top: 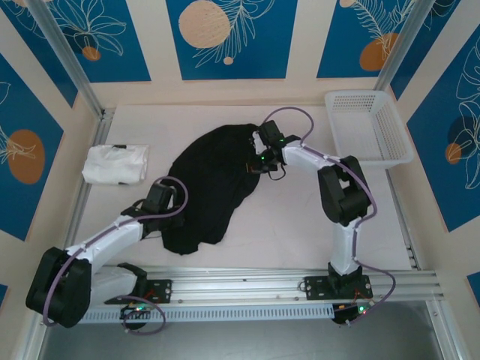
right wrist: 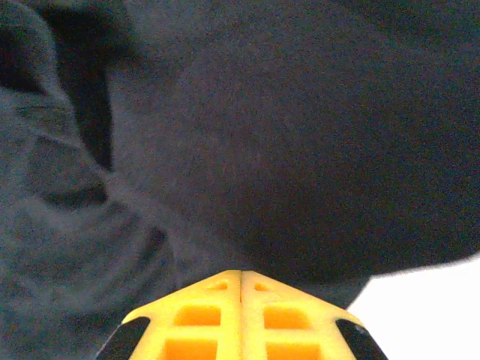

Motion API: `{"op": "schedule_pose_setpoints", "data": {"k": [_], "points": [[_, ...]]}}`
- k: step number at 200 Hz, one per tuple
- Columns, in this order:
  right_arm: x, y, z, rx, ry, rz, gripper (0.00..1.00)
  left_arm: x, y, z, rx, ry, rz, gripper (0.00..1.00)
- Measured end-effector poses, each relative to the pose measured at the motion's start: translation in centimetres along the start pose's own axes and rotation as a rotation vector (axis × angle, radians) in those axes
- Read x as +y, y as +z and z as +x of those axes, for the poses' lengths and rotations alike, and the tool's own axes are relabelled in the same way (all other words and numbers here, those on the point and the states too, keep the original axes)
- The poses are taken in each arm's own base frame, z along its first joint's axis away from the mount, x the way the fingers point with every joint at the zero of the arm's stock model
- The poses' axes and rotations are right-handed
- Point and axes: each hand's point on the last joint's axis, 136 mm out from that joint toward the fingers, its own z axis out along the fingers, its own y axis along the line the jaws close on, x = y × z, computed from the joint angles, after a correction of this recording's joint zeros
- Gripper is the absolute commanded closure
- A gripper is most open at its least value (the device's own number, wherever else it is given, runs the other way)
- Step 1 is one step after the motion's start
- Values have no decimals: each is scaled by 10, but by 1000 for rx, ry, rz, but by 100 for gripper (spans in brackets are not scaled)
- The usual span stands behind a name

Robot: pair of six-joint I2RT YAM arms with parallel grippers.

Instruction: Fold the inside-out t-shirt

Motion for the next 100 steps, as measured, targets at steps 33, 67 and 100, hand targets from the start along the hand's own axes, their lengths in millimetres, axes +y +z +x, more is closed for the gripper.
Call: {"op": "schedule_pose_setpoints", "data": {"k": [33, 67, 100], "points": [[28, -113, -36, -264, -36, -80, 100, -43, -70, -65, -232, 33, 137, 100], [65, -239, -60, -584, -125, -162, 100, -82, -176, -122, -522, 53, 297, 100], [81, -250, -64, -618, -185, -179, 57, -102, -207, -137, -561, 62, 378, 100]]}}
